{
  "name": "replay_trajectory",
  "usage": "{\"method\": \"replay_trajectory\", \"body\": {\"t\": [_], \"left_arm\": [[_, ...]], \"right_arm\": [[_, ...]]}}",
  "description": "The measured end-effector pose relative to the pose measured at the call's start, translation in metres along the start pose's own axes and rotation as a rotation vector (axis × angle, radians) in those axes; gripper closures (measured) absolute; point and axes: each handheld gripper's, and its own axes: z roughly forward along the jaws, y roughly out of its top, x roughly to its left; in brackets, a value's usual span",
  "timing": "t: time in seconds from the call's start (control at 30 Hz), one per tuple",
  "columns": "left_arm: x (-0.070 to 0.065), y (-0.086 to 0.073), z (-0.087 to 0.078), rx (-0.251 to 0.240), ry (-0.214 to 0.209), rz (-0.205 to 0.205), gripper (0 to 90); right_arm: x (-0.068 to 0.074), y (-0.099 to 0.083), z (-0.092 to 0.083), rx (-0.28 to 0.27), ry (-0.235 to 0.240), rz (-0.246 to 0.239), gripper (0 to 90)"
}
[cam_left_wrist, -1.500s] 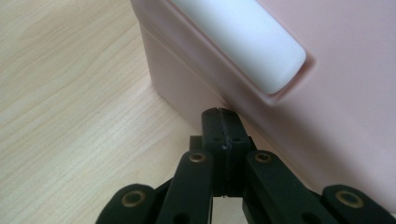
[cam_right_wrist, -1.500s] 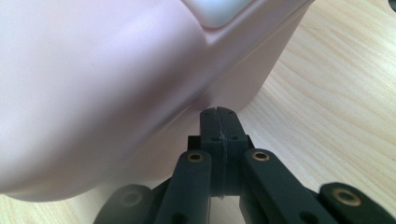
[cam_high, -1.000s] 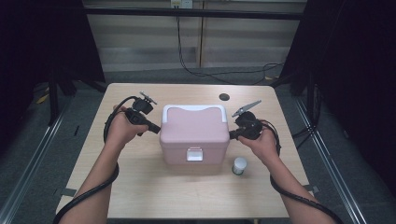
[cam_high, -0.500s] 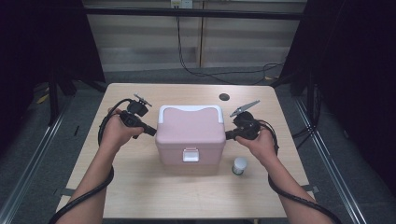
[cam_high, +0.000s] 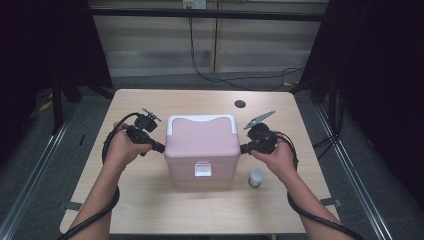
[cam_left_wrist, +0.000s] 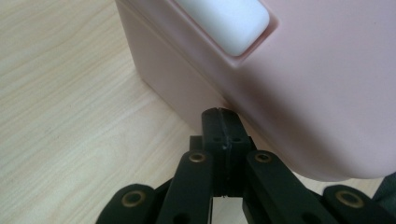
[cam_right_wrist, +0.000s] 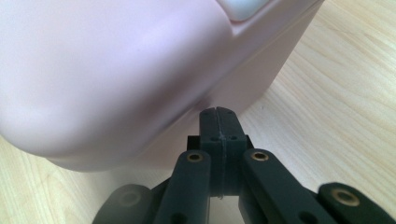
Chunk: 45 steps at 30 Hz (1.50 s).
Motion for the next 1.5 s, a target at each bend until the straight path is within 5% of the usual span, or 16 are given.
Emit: {"method": "replay_trajectory", "body": {"t": [0.8,1.03,1.17,1.37,1.5], "left_arm": [[-0.008,-0.016,-0.006,-0.013,-0.009,-0.026,90.0],[-0.002,-0.01,-0.025,-0.009,0.047,-0.067,86.0],[0.001,-0.005,-0.034,-0.018,0.054,-0.107,77.9],[0.006,0.002,-0.04,-0.049,0.107,-0.15,49.7],[0.009,0.008,-0.044,-0.051,0.113,-0.164,40.3]], "right_arm": [[0.024,-0.01,-0.017,0.003,0.043,-0.032,90.0],[0.022,-0.006,-0.027,-0.02,0.051,-0.03,90.0],[0.02,-0.001,-0.037,-0.045,0.043,-0.024,90.0],[0.021,0.009,-0.049,-0.065,0.046,-0.036,90.0],[0.025,0.016,-0.052,-0.07,0.06,-0.044,90.0]]}}
